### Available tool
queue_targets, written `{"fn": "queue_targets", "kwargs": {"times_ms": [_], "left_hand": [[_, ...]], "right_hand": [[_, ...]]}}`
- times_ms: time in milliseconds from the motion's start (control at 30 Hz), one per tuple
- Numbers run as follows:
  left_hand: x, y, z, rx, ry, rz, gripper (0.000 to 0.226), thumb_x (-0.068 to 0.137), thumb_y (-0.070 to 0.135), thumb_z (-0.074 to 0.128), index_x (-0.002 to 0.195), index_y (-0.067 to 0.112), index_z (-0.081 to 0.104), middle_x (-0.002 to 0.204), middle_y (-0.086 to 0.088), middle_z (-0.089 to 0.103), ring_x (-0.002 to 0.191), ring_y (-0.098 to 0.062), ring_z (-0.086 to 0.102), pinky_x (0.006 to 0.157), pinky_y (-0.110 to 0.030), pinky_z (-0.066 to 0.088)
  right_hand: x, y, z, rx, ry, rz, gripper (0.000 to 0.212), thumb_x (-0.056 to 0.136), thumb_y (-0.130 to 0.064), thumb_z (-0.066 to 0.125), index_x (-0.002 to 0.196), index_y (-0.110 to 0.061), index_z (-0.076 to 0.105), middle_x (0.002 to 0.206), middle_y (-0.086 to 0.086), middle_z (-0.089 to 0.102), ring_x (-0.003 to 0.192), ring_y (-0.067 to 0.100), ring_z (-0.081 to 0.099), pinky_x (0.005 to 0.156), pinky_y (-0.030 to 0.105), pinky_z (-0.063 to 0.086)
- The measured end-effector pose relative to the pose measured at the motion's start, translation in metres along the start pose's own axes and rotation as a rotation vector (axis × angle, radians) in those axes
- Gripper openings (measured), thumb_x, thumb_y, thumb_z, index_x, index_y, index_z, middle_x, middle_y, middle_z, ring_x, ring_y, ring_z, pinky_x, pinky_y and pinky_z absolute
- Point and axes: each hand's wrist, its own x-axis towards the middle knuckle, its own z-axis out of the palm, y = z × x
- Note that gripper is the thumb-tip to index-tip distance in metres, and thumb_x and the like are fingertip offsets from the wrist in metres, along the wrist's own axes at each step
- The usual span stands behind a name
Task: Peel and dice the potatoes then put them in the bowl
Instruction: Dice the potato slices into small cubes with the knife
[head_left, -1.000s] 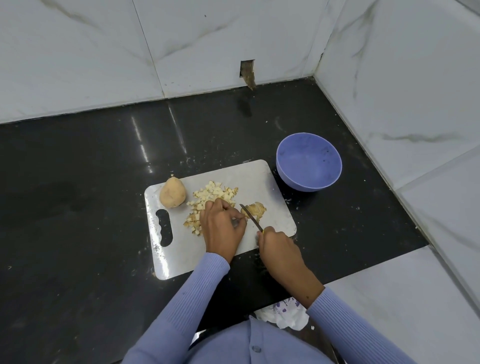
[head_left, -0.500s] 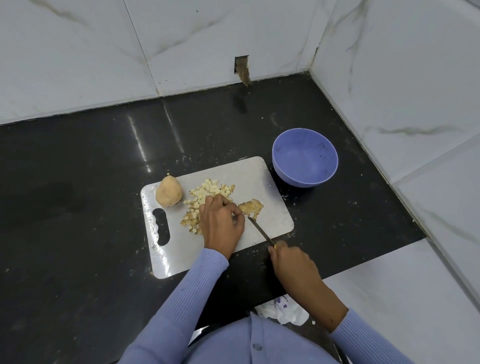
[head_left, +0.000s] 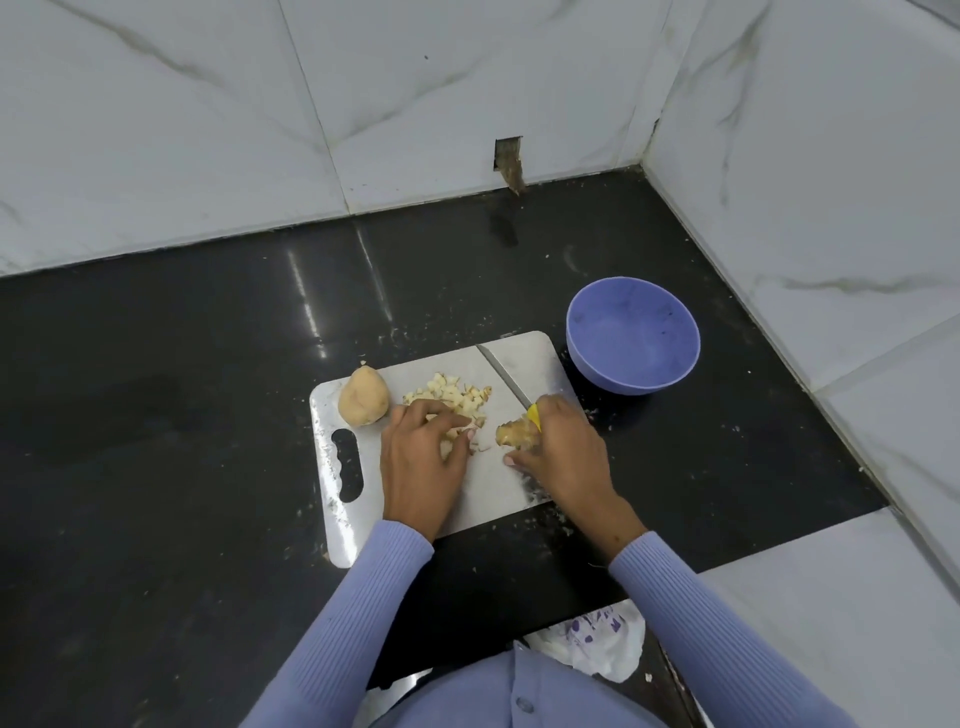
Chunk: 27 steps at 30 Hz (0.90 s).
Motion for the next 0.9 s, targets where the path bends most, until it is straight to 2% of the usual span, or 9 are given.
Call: {"fn": "queue_targets", "kwargs": {"times_ms": [133,267,367,500,633,700,767,833,900], "left_hand": [[-0.002,-0.004,-0.006,-0.015,-0.01,-0.017,0.01,0.077,0.009,0.075,0.085,0.013,0.075,0.095,-0.002,0.064,0.09,-0.023,0.054,0.078,-0.038,0.046],[-0.002,-0.006,-0.01,0.003,-0.008,-0.037,0.012,0.076,0.009,0.075,0.086,0.014,0.075,0.096,-0.001,0.064,0.093,-0.021,0.053,0.08,-0.035,0.044],[0.0,-0.008,-0.013,0.017,0.006,-0.043,0.013,0.076,0.01,0.077,0.087,0.015,0.075,0.097,0.0,0.063,0.094,-0.02,0.052,0.082,-0.034,0.043],[0.002,-0.012,-0.016,0.034,0.014,-0.046,0.013,0.076,0.012,0.077,0.089,0.016,0.075,0.097,0.001,0.064,0.094,-0.018,0.051,0.08,-0.034,0.044],[0.003,-0.011,-0.016,0.031,-0.004,-0.025,0.014,0.077,0.01,0.076,0.089,0.016,0.075,0.098,0.001,0.064,0.095,-0.019,0.053,0.08,-0.031,0.043],[0.004,-0.011,-0.015,0.03,-0.001,-0.008,0.014,0.076,0.009,0.076,0.088,0.016,0.075,0.097,0.002,0.064,0.093,-0.019,0.053,0.079,-0.029,0.042],[0.005,-0.012,-0.015,0.028,0.001,0.002,0.015,0.075,0.009,0.076,0.087,0.017,0.075,0.096,0.002,0.064,0.091,-0.019,0.053,0.078,-0.03,0.042],[0.005,-0.013,-0.015,0.027,-0.001,0.004,0.015,0.075,0.009,0.076,0.088,0.017,0.075,0.096,0.002,0.064,0.091,-0.018,0.052,0.077,-0.03,0.042],[0.006,-0.013,-0.017,0.033,-0.002,0.003,0.015,0.076,0.01,0.076,0.089,0.017,0.075,0.097,0.002,0.064,0.091,-0.019,0.052,0.077,-0.031,0.043]], "right_hand": [[0.015,-0.006,0.01,-0.03,0.025,-0.083,0.038,0.081,-0.034,0.071,0.104,-0.013,0.049,0.106,0.0,0.053,0.095,0.019,0.053,0.067,0.028,0.038],[0.03,-0.011,0.014,-0.034,0.05,-0.178,0.013,0.091,-0.02,0.056,0.094,-0.016,0.045,0.101,0.004,0.058,0.09,0.022,0.056,0.063,0.027,0.033],[0.041,-0.011,0.015,0.123,0.033,-0.186,0.018,0.092,-0.018,0.056,0.085,-0.02,0.04,0.098,0.002,0.067,0.089,0.019,0.063,0.064,0.029,0.046],[0.047,-0.012,0.006,0.42,-0.043,-0.173,0.018,0.091,-0.005,0.054,0.078,-0.014,0.044,0.097,-0.004,0.073,0.092,0.008,0.067,0.066,0.013,0.049],[0.042,0.007,-0.012,0.34,-0.043,-0.083,0.006,0.088,-0.004,0.06,0.086,-0.009,0.058,0.094,-0.008,0.072,0.082,0.003,0.064,0.061,0.004,0.044],[0.032,0.021,-0.017,0.277,-0.058,-0.002,0.015,0.085,-0.008,0.067,0.081,-0.015,0.054,0.086,-0.009,0.067,0.076,0.006,0.062,0.055,0.007,0.041],[0.02,0.027,-0.018,0.227,-0.128,0.065,0.029,0.077,-0.016,0.077,0.076,-0.02,0.048,0.079,-0.006,0.062,0.075,0.013,0.062,0.057,0.012,0.042],[0.012,0.023,-0.013,0.214,-0.203,0.108,0.043,0.064,-0.023,0.087,0.082,-0.016,0.049,0.08,-0.005,0.059,0.074,0.014,0.061,0.063,0.023,0.049],[0.01,0.013,-0.004,0.239,-0.202,0.085,0.054,0.058,-0.026,0.09,0.087,-0.013,0.047,0.083,-0.003,0.057,0.071,0.012,0.057,0.063,0.025,0.049]]}}
